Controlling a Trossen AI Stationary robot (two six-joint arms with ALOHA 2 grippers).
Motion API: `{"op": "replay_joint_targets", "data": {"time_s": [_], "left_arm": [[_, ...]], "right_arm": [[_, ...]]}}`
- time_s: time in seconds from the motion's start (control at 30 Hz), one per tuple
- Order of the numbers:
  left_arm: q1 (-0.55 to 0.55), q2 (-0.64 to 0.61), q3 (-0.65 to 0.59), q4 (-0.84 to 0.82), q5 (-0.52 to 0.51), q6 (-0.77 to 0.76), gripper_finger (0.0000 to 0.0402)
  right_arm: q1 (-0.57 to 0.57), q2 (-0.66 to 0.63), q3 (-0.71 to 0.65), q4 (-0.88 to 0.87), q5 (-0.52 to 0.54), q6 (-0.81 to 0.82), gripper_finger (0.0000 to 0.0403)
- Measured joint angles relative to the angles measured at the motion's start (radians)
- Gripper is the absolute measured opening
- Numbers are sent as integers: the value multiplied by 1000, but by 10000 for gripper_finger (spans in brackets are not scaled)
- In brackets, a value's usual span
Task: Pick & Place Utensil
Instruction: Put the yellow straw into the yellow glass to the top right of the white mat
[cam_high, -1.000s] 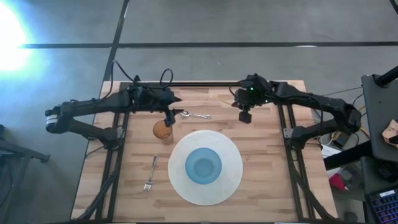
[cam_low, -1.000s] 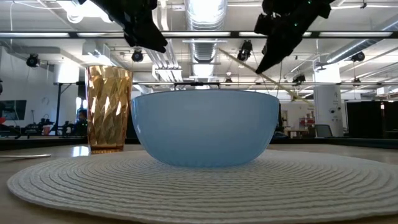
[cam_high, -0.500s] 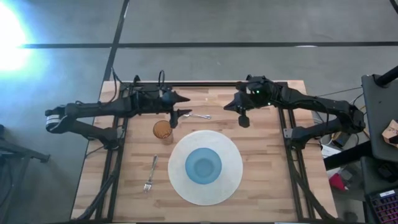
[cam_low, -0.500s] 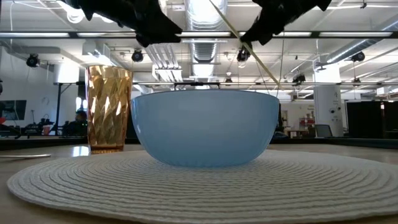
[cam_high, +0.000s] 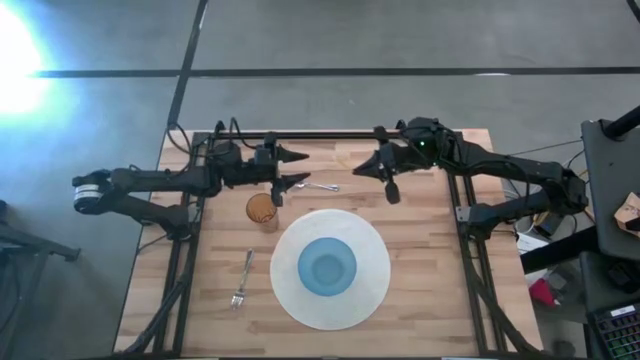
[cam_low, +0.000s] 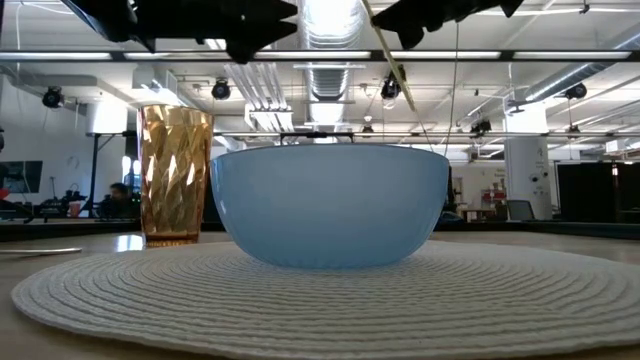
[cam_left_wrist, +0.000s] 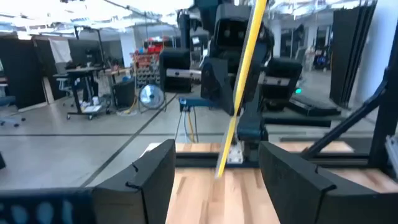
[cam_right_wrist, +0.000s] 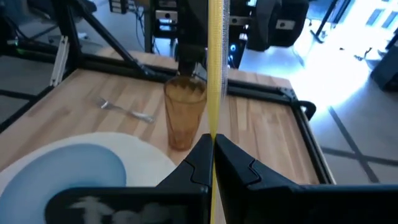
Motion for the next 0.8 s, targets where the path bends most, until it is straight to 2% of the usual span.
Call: {"op": "replay_joint_targets", "data": {"time_s": [0.17, 0.8], "left_arm": [[0, 4, 5, 51, 16, -8, 225], [0, 5, 6, 73, 62, -32, 225]], "right_arm": [[4, 26, 0, 75, -43, 32, 8], [23, 250, 4, 329, -52, 119, 8]]}}
